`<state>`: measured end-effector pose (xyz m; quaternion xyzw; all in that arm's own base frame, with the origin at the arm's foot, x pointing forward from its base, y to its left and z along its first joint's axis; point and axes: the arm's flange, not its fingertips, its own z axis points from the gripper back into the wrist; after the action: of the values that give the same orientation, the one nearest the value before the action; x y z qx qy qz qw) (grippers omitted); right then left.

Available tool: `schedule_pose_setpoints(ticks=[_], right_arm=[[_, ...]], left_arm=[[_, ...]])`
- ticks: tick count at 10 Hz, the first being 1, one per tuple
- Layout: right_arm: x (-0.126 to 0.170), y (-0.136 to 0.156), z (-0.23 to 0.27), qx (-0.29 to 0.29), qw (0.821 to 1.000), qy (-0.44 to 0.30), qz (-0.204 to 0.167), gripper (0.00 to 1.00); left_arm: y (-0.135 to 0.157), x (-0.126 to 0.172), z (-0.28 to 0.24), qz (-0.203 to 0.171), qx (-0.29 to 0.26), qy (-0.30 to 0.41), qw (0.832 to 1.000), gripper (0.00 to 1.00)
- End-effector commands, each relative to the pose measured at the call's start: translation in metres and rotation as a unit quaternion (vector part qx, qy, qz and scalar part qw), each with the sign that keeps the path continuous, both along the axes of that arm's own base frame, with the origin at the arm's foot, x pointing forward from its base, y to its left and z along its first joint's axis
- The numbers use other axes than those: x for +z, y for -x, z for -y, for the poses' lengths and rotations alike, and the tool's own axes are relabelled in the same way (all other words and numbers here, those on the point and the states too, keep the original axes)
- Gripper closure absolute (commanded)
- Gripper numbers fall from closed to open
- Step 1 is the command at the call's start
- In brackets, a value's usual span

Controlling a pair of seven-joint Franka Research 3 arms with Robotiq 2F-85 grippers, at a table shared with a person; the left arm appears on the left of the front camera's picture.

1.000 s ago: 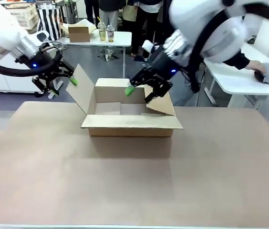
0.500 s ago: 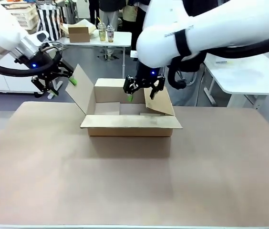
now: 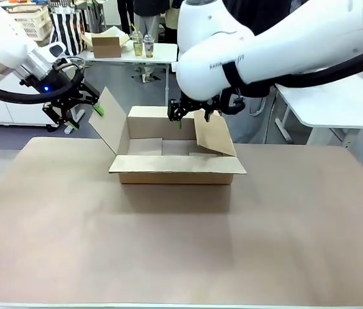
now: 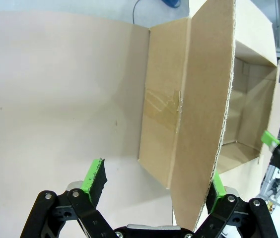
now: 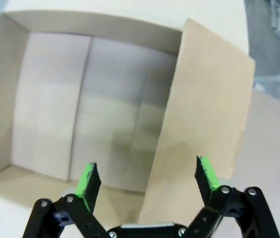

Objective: Pack the gift set into the box.
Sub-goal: Place both hands on the side flaps of the Package Box and spread them outward.

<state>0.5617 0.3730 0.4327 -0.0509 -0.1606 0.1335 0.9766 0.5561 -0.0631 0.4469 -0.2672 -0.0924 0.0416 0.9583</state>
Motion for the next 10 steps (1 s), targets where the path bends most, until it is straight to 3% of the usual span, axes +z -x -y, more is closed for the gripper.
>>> schedule_pose_setpoints(ticks=[1,4,10], right_arm=[[-0.035,-0.019,-0.009,0.0,0.996,0.072,0.056,0.0],[-0.049,-0.018,0.001,0.002,0.994,0.092,0.051,0.0],[-0.008,-0.002,0.036,-0.026,0.991,0.114,0.07,0.0]], left_arm=[[-0.001,0.001,0.0,0.003,0.004,0.0,1.0,0.0],[-0.001,0.001,0.0,0.003,0.004,0.0,1.0,0.0],[-0.001,0.001,0.0,0.003,0.004,0.0,1.0,0.0]])
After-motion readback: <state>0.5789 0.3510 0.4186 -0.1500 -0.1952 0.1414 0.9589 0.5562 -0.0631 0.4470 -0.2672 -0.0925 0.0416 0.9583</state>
